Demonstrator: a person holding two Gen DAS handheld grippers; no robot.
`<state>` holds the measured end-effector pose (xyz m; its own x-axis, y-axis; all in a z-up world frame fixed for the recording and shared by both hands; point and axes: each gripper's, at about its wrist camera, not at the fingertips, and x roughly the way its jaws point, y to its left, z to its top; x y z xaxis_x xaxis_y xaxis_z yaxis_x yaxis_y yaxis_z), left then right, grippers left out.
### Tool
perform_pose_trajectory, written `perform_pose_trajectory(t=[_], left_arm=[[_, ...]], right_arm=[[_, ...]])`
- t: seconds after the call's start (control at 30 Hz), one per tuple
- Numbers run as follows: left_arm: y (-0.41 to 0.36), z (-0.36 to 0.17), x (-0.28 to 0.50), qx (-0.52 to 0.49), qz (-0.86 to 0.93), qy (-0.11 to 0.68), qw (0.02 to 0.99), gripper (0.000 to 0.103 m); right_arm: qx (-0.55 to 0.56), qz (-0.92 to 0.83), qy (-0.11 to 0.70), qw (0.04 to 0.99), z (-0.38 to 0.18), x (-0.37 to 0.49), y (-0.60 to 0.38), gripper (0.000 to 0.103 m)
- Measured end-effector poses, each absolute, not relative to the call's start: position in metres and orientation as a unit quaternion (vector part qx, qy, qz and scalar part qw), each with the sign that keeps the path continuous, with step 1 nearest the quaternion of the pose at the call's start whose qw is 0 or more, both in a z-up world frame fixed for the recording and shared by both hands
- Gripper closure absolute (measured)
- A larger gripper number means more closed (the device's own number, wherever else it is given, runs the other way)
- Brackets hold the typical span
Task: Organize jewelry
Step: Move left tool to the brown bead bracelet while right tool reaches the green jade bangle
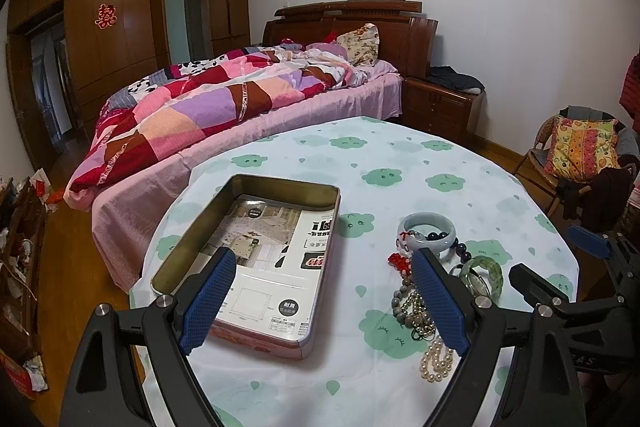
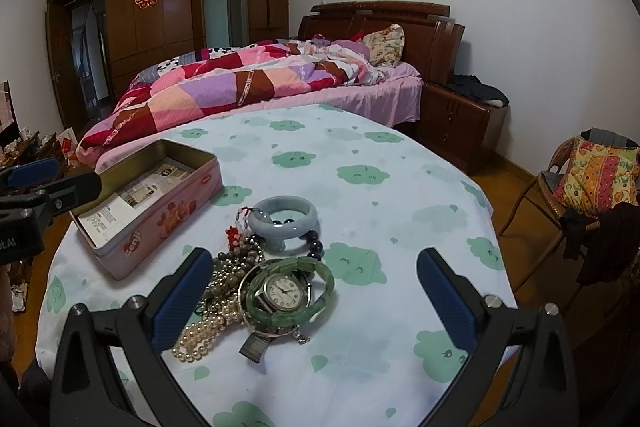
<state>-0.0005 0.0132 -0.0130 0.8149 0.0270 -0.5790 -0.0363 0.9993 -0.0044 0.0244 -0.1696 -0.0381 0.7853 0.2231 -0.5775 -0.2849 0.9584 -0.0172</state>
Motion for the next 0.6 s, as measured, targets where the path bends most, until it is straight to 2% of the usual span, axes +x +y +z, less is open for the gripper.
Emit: perform_pose_trajectory(t=[0.13, 0.23, 0.3, 0.37, 0.5, 0.6], left_arm=[[0.013, -0.020, 0.001, -0.010, 0.009, 0.313, 0.950, 0.014], [0.010, -0.028, 0.003, -0.005, 0.004, 0.318, 0.948, 0.014], [0.008, -0.032, 0.005, -0.002, 0.003, 0.320, 0.947, 0.014], [0.004, -0.035, 0.007, 0.001, 0.000, 0.322, 0.947, 0.014], [-0.004, -0.040, 0.010, 0.010, -0.010, 0.323, 0.946, 0.015], [-0.010, -0.044, 0.015, 0.018, -0.022, 0.330, 0.944, 0.028]], right_arm=[[-0.042, 0.140, 0.300, 0.943, -0.048, 0.019, -0.174, 0.000], [-0.040, 0.132, 0.307, 0.942, -0.052, 0.021, -0.178, 0.004], [-0.041, 0.127, 0.318, 0.939, -0.059, 0.023, -0.181, 0.011], [-0.040, 0.126, 0.333, 0.934, -0.064, 0.030, -0.184, 0.022], [-0.033, 0.128, 0.366, 0.921, -0.076, 0.039, -0.192, 0.035], [-0.032, 0.130, 0.379, 0.916, -0.079, 0.045, -0.195, 0.048]])
